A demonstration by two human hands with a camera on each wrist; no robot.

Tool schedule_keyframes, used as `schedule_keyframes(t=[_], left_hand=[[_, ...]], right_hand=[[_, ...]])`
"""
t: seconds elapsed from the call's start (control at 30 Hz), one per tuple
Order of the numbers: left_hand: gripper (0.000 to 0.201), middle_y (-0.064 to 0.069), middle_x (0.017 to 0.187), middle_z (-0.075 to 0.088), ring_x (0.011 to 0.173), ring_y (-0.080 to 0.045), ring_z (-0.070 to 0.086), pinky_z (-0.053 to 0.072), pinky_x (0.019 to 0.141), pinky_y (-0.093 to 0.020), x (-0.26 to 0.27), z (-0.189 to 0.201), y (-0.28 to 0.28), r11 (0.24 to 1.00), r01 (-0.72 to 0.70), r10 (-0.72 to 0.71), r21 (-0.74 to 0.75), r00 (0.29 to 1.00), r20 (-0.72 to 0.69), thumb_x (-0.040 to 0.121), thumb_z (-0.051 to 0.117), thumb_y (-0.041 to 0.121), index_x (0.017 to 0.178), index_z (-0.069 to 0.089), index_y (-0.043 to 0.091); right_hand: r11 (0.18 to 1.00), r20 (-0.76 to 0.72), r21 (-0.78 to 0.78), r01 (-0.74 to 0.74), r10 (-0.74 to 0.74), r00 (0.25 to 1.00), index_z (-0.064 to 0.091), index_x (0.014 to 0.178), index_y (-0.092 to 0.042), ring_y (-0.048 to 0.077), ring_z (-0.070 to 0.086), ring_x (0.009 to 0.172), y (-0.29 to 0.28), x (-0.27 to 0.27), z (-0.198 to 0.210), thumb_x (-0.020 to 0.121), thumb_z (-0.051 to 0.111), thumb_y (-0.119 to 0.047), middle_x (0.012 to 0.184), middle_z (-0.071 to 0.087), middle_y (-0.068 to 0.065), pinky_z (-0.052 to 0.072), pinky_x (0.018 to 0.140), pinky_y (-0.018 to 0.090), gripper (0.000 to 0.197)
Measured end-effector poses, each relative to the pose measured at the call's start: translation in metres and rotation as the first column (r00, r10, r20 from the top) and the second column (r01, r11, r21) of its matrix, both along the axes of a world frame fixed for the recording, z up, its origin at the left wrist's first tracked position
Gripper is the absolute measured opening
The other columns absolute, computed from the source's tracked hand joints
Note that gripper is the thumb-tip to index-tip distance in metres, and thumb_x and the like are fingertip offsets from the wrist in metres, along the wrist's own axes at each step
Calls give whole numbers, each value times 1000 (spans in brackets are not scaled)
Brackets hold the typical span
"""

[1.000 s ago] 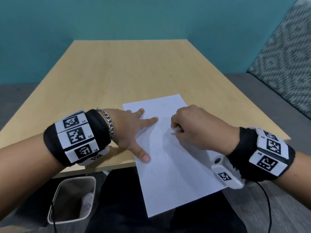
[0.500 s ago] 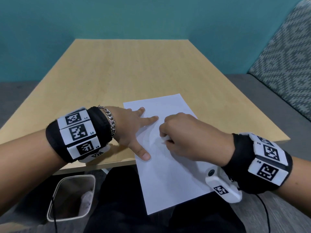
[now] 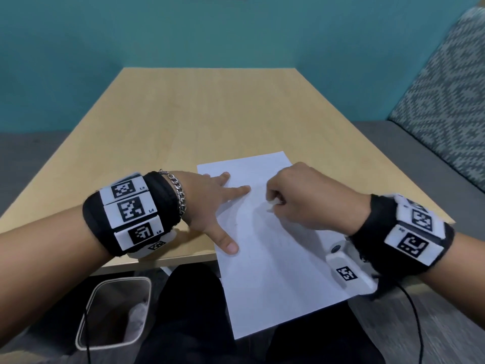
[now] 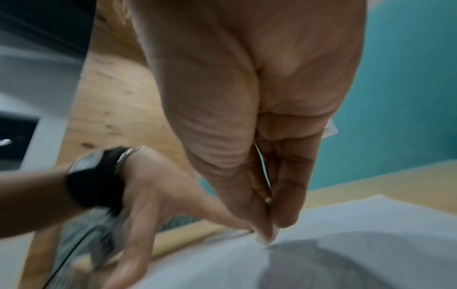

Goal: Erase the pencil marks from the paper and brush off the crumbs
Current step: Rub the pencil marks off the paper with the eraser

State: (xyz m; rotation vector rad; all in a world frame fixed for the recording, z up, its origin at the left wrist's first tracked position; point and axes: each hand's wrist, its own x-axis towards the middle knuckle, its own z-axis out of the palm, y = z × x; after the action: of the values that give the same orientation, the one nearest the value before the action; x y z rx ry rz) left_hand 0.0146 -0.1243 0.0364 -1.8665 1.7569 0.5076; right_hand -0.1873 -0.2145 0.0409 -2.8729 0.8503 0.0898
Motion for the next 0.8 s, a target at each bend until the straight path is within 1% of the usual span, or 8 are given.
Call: schedule_keyframes(t=[0.1, 0.17, 0.23, 0.33, 0.4, 0.5, 0.6, 0.8], left_hand=[[139, 4, 174, -20, 159, -29, 22, 34, 120, -56, -3, 4, 1, 1000, -16, 16, 14, 1000, -12, 50, 56, 107, 155, -22, 58], [138, 4, 176, -11, 152, -31, 37, 41, 115, -53, -7, 6, 0, 999, -20, 19, 25, 1000, 17, 49, 51, 109, 156, -19, 57], [130, 0, 172, 19, 140, -30, 51, 47, 109, -50, -12, 9, -5, 1000, -13, 11, 20, 998, 57, 54, 44, 109, 161, -6, 54], [103, 5, 127, 58, 113, -24, 62, 53, 95, -44, -18, 19, -16, 997, 62, -57, -36, 991, 121, 69, 48, 99, 152, 39, 39], [95, 8, 122, 55, 109, -22, 61, 55, 93, -45, -21, 24, -25, 992, 109, -101, -70, 988, 114, 70, 57, 95, 142, 48, 34], [121, 3, 161, 33, 138, -28, 50, 49, 106, -54, -23, 21, -39, 992, 122, -119, -41, 991, 66, 59, 67, 96, 159, 22, 45], [134, 3, 176, -9, 157, -29, 28, 36, 119, -56, -26, 14, -43, 995, 93, -95, 37, 994, 50, 63, 71, 90, 162, -10, 51], [135, 4, 174, -21, 156, -29, 30, 35, 120, -55, -22, 9, -41, 998, 42, -42, 50, 999, 5, 60, 68, 95, 155, -20, 61]], right_hand=[[993, 75, 74, 93, -99, 992, 75, 110, -27, 1, 61, 82, -15, -29, 11, 91, 75, -29, 86, 66, -15, 53, 73, 22, 20], [984, 92, 99, 145, -155, 984, 76, 113, -28, 0, 64, 85, -16, -48, 14, 90, 78, -35, 89, 70, -15, 56, 79, 25, 23], [974, 57, 130, 184, -193, 979, 76, 111, -29, 2, 66, 84, -12, -60, 10, 91, 75, -36, 90, 71, -13, 58, 80, 28, 21], [977, 24, 111, 180, -184, 983, 75, 111, -29, 3, 66, 86, -7, -68, 1, 93, 68, -31, 92, 71, -12, 56, 78, 26, 19], [979, 34, 114, 170, -175, 984, 75, 111, -28, 2, 64, 86, -9, -69, 0, 93, 67, -27, 92, 69, -14, 53, 76, 20, 19], [984, 14, 107, 146, -148, 989, 75, 111, -27, -3, 60, 83, -17, -65, 1, 93, 70, -25, 88, 64, -18, 50, 71, 13, 19], [993, 29, 85, 84, -87, 996, 76, 107, -25, 2, 60, 81, -21, -56, 4, 92, 73, -31, 85, 65, -18, 51, 70, 19, 16], [997, 38, 43, 69, -71, 997, 73, 103, -20, 18, 62, 88, -25, -23, 0, 89, 67, -27, 88, 64, -9, 57, 80, 41, 17]])
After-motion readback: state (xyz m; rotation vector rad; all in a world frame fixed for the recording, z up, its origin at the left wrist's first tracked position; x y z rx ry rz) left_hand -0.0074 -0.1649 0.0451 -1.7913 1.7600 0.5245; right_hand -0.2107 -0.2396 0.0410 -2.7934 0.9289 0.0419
